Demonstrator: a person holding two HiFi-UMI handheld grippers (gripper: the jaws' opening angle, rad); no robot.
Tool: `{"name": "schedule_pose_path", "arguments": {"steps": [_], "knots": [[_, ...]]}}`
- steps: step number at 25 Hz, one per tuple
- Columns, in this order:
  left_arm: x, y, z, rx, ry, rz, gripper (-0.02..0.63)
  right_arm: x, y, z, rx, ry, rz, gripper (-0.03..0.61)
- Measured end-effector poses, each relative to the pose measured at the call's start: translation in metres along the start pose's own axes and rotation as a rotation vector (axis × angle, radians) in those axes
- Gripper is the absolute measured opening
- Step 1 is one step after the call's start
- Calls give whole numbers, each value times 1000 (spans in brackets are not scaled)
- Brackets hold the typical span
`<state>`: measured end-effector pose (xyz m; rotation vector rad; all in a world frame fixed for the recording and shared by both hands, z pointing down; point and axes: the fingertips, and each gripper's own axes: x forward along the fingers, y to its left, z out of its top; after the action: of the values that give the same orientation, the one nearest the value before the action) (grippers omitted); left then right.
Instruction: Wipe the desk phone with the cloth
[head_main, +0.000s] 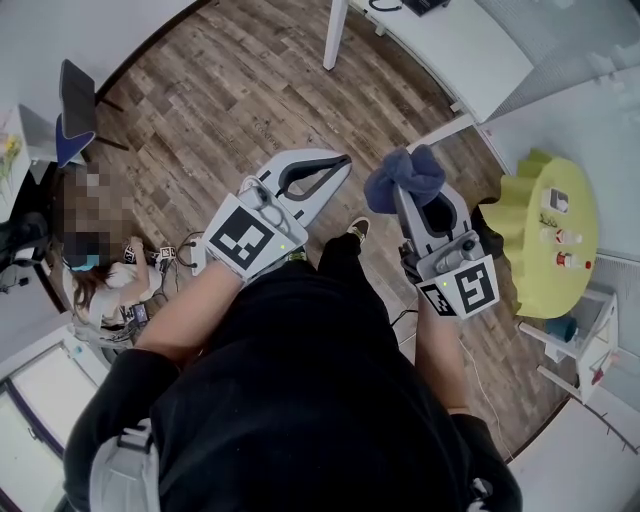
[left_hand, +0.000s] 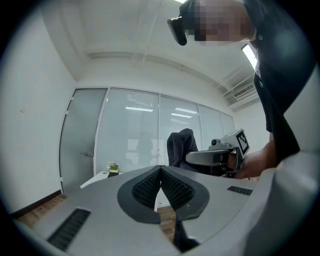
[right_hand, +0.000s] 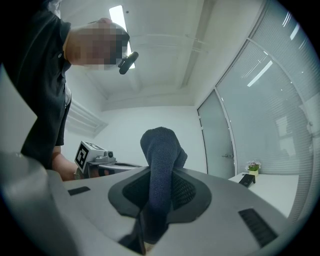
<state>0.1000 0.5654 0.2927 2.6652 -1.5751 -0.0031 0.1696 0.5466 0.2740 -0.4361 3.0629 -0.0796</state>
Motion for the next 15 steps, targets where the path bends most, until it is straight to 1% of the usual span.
{"name": "schedule_pose_path", "arguments": {"steps": [5, 8, 11, 15], "knots": [[24, 10, 3, -3, -3, 35, 11, 2, -31, 4, -6, -6, 19, 90], [41, 14, 4, -7, -4, 48, 11, 3, -49, 8, -17, -18, 42, 90], [60, 20, 6, -12, 12, 66, 11, 5, -70, 11, -13, -28, 64, 89], [89, 27, 9, -17, 6, 86, 11, 7, -99, 16, -16, -29, 90, 89]]}}
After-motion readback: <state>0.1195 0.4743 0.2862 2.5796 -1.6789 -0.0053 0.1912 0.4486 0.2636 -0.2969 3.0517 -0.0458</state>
